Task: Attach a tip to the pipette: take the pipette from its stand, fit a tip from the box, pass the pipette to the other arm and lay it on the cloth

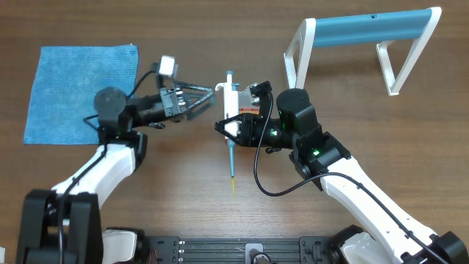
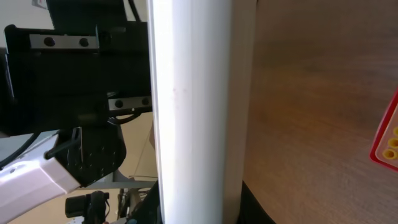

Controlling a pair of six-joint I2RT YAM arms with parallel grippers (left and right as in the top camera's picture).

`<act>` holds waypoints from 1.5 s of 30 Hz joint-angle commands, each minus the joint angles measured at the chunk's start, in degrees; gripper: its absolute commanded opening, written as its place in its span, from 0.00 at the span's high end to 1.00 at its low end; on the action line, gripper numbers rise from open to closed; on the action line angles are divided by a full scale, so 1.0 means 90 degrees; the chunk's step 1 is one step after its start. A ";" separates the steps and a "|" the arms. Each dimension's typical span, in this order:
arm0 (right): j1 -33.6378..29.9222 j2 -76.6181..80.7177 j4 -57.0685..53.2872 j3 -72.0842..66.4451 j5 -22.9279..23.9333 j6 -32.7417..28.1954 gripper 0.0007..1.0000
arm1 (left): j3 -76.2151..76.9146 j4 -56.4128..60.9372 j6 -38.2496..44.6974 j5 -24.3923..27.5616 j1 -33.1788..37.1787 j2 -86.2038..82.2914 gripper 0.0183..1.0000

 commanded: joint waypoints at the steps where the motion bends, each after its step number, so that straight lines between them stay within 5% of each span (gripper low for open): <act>1: -0.0010 -0.0029 0.0085 0.0092 -0.0107 -0.0092 0.92 | 0.0381 0.0073 0.0158 0.0391 -0.0330 0.0265 0.00; 17: -0.0010 -0.0029 0.0250 0.0092 -0.0733 -0.0092 0.92 | 0.0393 0.0163 0.0374 -0.0087 -0.0784 0.0267 0.03; 18: -0.0010 -0.0029 0.0253 0.0092 -0.0750 -0.0092 0.92 | 0.0393 0.0163 0.0374 -0.0100 -0.0784 0.0267 0.34; 20: -0.0010 -0.0029 0.0253 0.0092 -0.0775 -0.0092 0.92 | 0.0393 0.0163 0.0379 -0.0126 -0.0784 0.0270 0.60; 22: -0.0010 -0.0029 0.0253 0.0092 -0.0775 -0.0090 0.92 | 0.0393 0.0163 0.0544 -0.0253 -0.0787 0.0270 0.99; 30: -0.0010 -0.0029 0.0250 0.0092 -0.1013 -0.0090 0.91 | 0.0393 0.0163 0.0661 -0.0340 -0.0784 0.0272 0.99; 31: -0.0010 -0.0029 0.0250 0.0092 -0.1047 -0.0090 0.29 | 0.0393 0.0160 0.0661 -0.0372 -0.0784 0.0272 0.99; 32: -0.0010 -0.0029 0.0248 0.0092 -0.1059 -0.0090 0.11 | 0.0393 0.0160 0.0661 -0.0425 -0.0784 0.0272 0.99; 39: -0.0488 -0.0029 -0.1231 0.0090 -0.0549 -0.0680 0.10 | 0.0393 -0.1491 0.1664 -0.0758 -0.0709 0.0272 0.99; 45: -0.1355 -0.0032 -0.1122 0.0090 -0.1127 -0.1195 0.10 | 0.0393 -0.2533 0.2232 -0.1387 -0.0313 0.0272 0.99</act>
